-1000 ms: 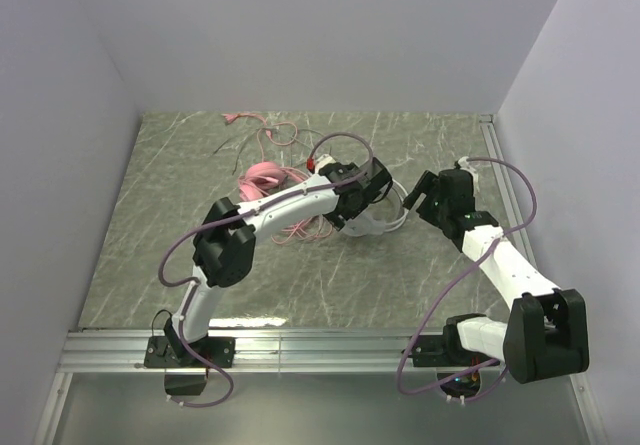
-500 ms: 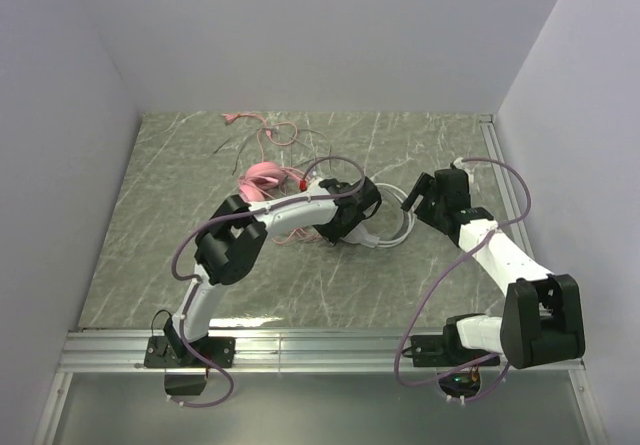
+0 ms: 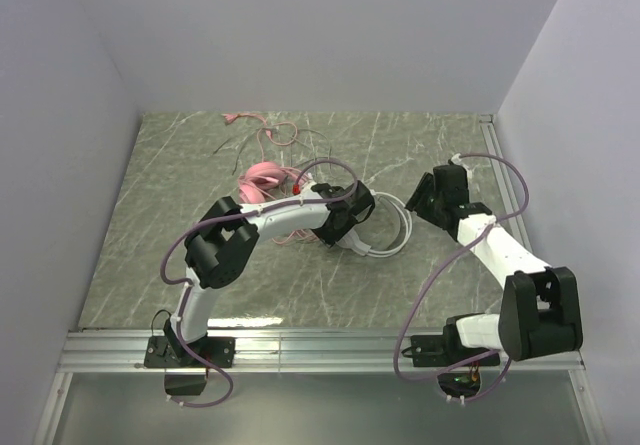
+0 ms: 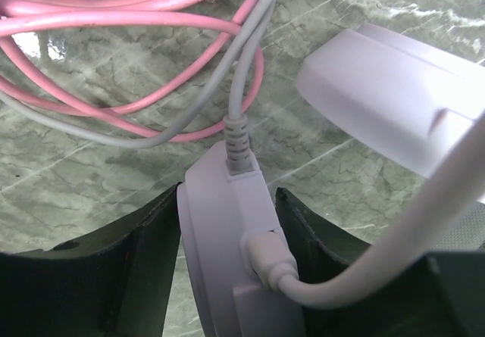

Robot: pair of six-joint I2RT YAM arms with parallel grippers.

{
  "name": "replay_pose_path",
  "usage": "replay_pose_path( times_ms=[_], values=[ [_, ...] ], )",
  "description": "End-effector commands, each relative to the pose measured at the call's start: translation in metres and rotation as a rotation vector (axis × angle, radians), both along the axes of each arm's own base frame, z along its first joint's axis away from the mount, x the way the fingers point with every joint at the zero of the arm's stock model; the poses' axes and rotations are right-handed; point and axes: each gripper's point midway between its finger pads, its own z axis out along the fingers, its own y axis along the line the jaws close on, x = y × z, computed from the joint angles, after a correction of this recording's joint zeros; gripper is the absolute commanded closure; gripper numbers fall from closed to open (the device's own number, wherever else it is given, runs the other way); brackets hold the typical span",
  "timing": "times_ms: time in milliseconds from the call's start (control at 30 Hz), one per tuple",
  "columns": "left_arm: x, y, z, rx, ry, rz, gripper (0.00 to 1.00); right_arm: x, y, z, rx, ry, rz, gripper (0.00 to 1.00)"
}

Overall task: Wrap the headphones
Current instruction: Grab headphones with the right arm

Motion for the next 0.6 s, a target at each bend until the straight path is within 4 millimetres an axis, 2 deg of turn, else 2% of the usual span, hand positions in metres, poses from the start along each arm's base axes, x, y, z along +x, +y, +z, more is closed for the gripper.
replay_pose_path(
  times_ms=[0, 200, 267, 567],
  values=[
    [0.002, 0.005, 0.007, -0.019, -0.023, 0.033, 0.44, -0.009, -0.004, 0.002, -0.018, -0.014, 0.014, 0.37],
    [0.0, 0.007, 0.009, -0.077, -0.038, 0.045, 0.44, -0.022, 0.002, -0.018, -0.005, 0.054, 0.055, 0.42],
    [0.002, 0.004, 0.016, -0.106, -0.057, 0.045, 0.44, -0.027, 0.002, -0.022, 0.002, 0.058, 0.057, 0.41],
    [0.003, 0.003, 0.022, -0.125, -0.07, 0.035, 0.43, -0.028, 0.013, -0.039, -0.028, 0.121, 0.09, 0.42]
  ],
)
